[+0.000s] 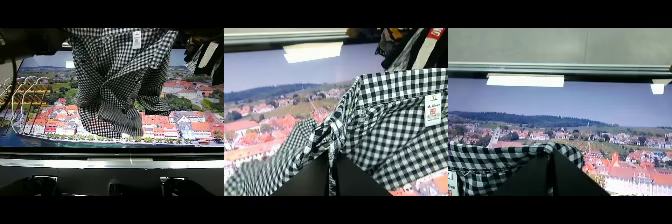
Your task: Fold the clothes and pants, and hang the long-sleeved shirts on hangers.
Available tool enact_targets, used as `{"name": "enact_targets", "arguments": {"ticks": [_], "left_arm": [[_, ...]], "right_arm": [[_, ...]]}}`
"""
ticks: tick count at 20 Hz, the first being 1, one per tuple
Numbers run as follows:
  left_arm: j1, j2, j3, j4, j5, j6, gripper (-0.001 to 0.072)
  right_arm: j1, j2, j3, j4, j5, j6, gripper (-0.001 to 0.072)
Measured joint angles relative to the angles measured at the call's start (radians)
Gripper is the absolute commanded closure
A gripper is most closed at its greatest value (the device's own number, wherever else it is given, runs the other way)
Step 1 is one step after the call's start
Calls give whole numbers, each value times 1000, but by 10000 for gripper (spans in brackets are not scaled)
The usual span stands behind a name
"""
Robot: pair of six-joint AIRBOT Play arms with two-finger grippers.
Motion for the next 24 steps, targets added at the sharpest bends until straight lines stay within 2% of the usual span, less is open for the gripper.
{"name": "enact_targets", "arguments": {"ticks": [4,8,10,13,17,20,24], "left_arm": [[-13,-2,0,32,83,-13,689],[-21,-3,0,41,97,-20,689],[-23,-5,-9,43,60,-39,688],[-24,-7,-71,37,-15,-124,688],[-45,-7,-257,10,-77,-251,688],[-68,-6,-438,1,-50,-350,687],[-81,-8,-657,-11,54,-481,687]], "right_arm": [[0,10,4,-32,-84,-10,686],[0,30,5,-47,-146,-14,686],[0,32,2,-39,-100,-14,686],[0,31,-45,23,27,-13,686],[0,73,-287,108,162,39,687],[0,146,-560,132,125,138,687],[0,196,-854,167,6,272,686]]}}
